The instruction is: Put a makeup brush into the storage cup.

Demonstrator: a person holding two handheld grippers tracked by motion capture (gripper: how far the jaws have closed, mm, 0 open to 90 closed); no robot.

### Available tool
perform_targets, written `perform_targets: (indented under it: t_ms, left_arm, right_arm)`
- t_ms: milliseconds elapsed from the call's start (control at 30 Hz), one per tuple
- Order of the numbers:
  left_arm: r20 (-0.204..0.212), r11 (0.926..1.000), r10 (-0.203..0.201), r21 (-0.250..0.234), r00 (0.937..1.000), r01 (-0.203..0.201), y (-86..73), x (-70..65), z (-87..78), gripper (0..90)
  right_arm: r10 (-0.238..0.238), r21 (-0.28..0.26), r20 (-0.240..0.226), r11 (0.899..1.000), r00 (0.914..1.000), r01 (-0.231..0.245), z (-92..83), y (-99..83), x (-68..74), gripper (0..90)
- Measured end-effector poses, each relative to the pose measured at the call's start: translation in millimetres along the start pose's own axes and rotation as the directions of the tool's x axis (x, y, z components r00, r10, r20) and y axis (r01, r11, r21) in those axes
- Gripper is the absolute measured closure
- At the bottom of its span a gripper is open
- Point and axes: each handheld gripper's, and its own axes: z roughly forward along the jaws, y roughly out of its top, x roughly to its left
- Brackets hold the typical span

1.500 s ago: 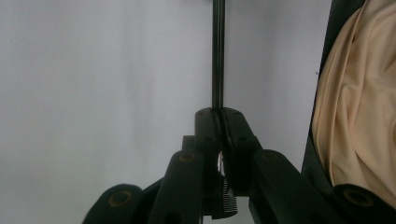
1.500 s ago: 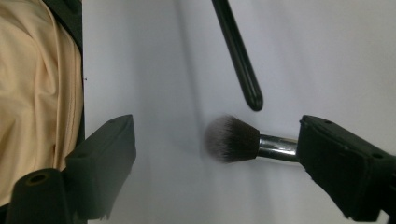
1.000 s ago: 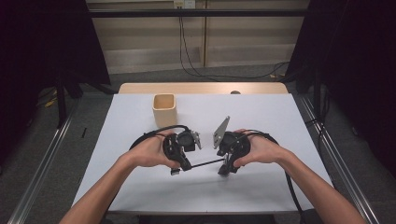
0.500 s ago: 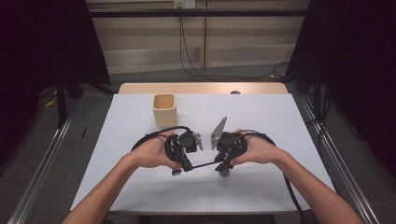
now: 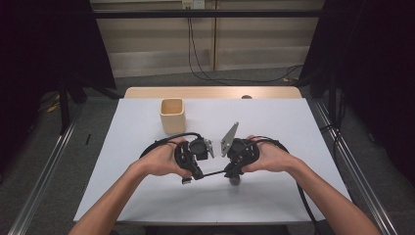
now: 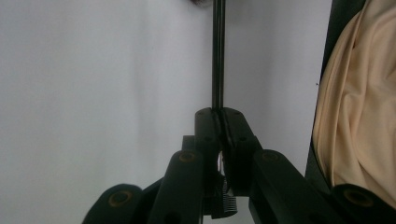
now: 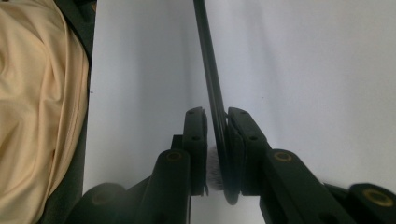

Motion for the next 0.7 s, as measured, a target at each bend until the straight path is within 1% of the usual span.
perform_targets:
  t_ms: [33,67,100,133,167,200,233,267,300,333,367,433,467,500,533,600,667,700]
  left_arm:
    - [-0.003,1.0,0.001,-0.001,1.0,-0.001,0.2,-0.4,0.3,85.7]
    - [-0.001,0.9999,0.011,0.004,0.9999,-0.011,0.3,0.1,-0.1,85.7]
    - [-0.011,0.9999,0.014,0.003,0.9998,-0.014,0.3,-0.2,0.1,85.7]
    - [-0.009,0.9998,0.022,0.0,0.9997,-0.022,0.0,-0.1,0.0,85.7]
    - [0.007,0.9997,0.024,0.002,0.9997,-0.024,0.0,0.0,-0.5,85.7]
    - [0.004,0.9996,0.03,0.003,0.9995,-0.03,0.2,-0.8,0.1,85.6]
    - [-0.016,0.9991,0.041,0.006,0.999,-0.041,0.2,-2.4,0.9,85.6]
    - [-0.004,0.9988,0.047,0.011,0.9989,-0.047,0.4,-1.9,0.1,85.6]
    - [-0.004,0.9986,0.052,0.01,0.9986,-0.052,0.1,-1.4,-0.2,85.6]
    - [-0.013,0.9987,0.051,0.003,0.9986,-0.051,-0.7,-0.8,-0.1,85.5]
    - [-0.006,0.9987,0.052,0.0,0.9986,-0.052,-1.0,0.2,-0.6,85.4]
    - [-0.018,0.9988,0.049,-0.009,0.9987,-0.049,-2.2,0.8,-0.5,85.1]
    - [-0.015,0.9986,0.053,-0.007,0.9985,-0.053,-2.3,1.7,-1.1,84.7]
    - [-0.02,0.9984,0.054,-0.014,0.9983,-0.055,-2.6,2.2,-1.0,84.3]
    - [-0.029,0.9976,0.059,-0.033,0.9978,-0.06,-3.0,2.0,-0.8,83.7]
    - [-0.049,0.9966,0.063,-0.05,0.9968,-0.065,-2.9,0.6,-0.1,79.1]
    - [-0.068,0.9964,0.054,-0.061,0.9962,-0.058,-2.9,-0.6,1.5,70.4]
    - [-0.074,0.9965,0.049,-0.063,0.996,-0.054,-3.2,-0.3,1.9,68.5]
  right_arm:
    - [-0.001,-0.001,0.0,1.0,1.0,0.001,0.2,-0.1,-0.1,81.8]
    - [-0.003,0.001,-0.001,1.0,1.0,0.003,0.2,-0.5,-0.5,82.8]
    - [-0.002,-0.001,-0.005,1.0,1.0,0.002,0.3,-0.8,-0.9,82.9]
    - [0.001,-0.004,-0.005,1.0,1.0,-0.001,0.3,-1.1,-1.1,83.3]
    - [-0.004,-0.003,-0.013,1.0,0.9999,0.004,0.6,-1.3,-1.3,83.7]
    - [-0.005,0.0,-0.018,1.0,0.9998,0.005,0.9,-1.2,-1.0,84.0]
    - [-0.009,-0.001,-0.024,1.0,0.9997,0.009,1.4,-1.1,-0.8,84.4]
    - [-0.015,0.001,-0.033,1.0,0.9993,0.015,2.3,-1.1,-0.7,84.9]
    - [-0.023,0.004,-0.031,1.0,0.9992,0.023,2.6,-1.1,-0.8,85.1]
    - [-0.025,0.001,-0.036,1.0,0.9991,0.025,2.7,-1.2,-1.0,85.3]
    - [-0.023,-0.004,-0.04,1.0,0.9989,0.022,2.8,-1.5,-1.5,85.4]
    - [-0.01,-0.013,-0.042,1.0,0.9991,0.01,2.2,-2.1,-2.7,85.4]
    - [-0.01,-0.017,-0.045,1.0,0.9989,0.009,2.4,-2.4,-3.2,85.6]
    - [-0.01,-0.016,-0.047,1.0,0.9988,0.009,2.6,-2.6,-3.2,85.7]
    - [-0.007,-0.014,-0.049,1.0,0.9988,0.006,2.8,-2.8,-3.0,85.8]
    - [-0.002,-0.016,-0.055,1.0,0.9985,0.002,3.2,-3.4,-3.0,85.8]
    - [-0.003,-0.017,-0.06,1.0,0.9982,0.002,2.9,-4.1,-2.8,85.9]
    - [-0.004,-0.02,-0.065,1.0,0.9979,0.003,2.7,-4.6,-2.8,85.9]
